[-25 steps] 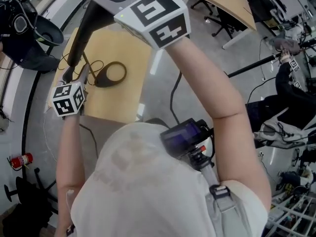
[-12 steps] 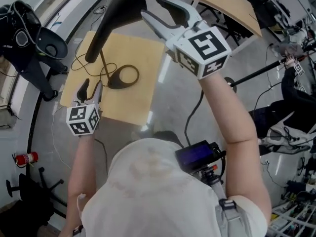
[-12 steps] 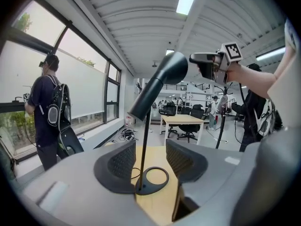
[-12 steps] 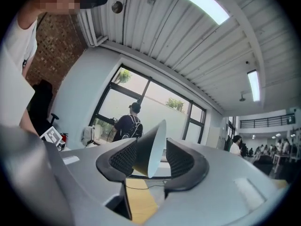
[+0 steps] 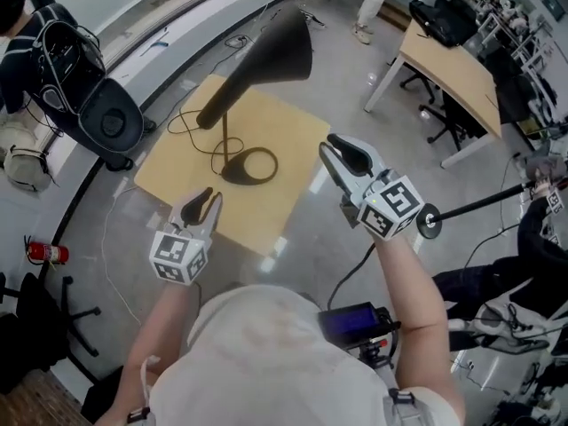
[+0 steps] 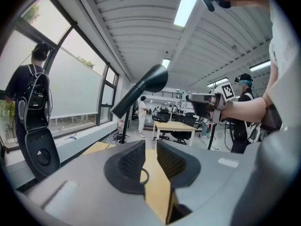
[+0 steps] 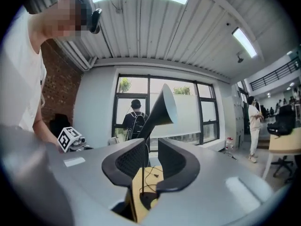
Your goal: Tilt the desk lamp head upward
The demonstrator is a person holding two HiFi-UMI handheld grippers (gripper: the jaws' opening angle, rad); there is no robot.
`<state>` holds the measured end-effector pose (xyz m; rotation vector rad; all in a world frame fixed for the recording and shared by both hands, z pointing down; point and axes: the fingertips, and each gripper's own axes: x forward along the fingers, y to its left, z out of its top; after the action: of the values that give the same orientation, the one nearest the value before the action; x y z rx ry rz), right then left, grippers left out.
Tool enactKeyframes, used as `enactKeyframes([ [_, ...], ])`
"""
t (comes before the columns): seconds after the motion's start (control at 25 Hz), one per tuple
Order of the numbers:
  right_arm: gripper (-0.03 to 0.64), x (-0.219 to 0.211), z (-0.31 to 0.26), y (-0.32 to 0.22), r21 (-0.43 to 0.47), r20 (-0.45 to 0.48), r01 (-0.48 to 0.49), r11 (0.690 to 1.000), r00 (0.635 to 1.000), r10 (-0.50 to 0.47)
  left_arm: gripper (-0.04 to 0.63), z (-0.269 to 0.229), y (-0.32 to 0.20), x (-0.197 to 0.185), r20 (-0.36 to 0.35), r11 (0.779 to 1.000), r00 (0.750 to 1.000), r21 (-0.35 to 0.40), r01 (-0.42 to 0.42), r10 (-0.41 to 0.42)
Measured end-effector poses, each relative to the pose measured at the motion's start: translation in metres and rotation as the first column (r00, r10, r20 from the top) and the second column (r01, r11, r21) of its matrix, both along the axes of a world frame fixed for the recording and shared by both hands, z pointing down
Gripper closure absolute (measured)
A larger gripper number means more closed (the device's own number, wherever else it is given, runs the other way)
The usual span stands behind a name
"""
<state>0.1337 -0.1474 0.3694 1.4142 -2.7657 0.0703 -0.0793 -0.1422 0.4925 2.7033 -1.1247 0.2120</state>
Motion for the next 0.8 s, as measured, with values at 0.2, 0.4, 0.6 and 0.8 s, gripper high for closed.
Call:
enactKeyframes([
  [0.2,0.534,-0.003,0.054,0.036,-0.067,0.077,0.112,0.991,0.991,-0.107,0.546,0.002,0.031,0.006,-0.012,1.0,1.0,-0.006,0.019,-0.019],
  [0.4,0.574,-0.02,0.091,0.075,-0.097,0.079,0.252,0.963,0.966,-0.245,0.562,0.003,0.062,0.014,-0.011,1.0,1.0,-0.01,0.028,-0.028],
  [0.6,0.604,-0.036,0.108,0.113,-0.108,0.094,0.381,0.918,0.923,-0.372,0.572,0.002,0.095,0.021,-0.025,1.0,0.999,0.001,0.026,-0.026],
  [0.8,0.606,-0.045,0.118,0.145,-0.113,0.128,0.447,0.887,0.892,-0.434,0.594,0.004,0.123,0.023,-0.025,1.0,0.999,0.001,0.022,-0.022],
])
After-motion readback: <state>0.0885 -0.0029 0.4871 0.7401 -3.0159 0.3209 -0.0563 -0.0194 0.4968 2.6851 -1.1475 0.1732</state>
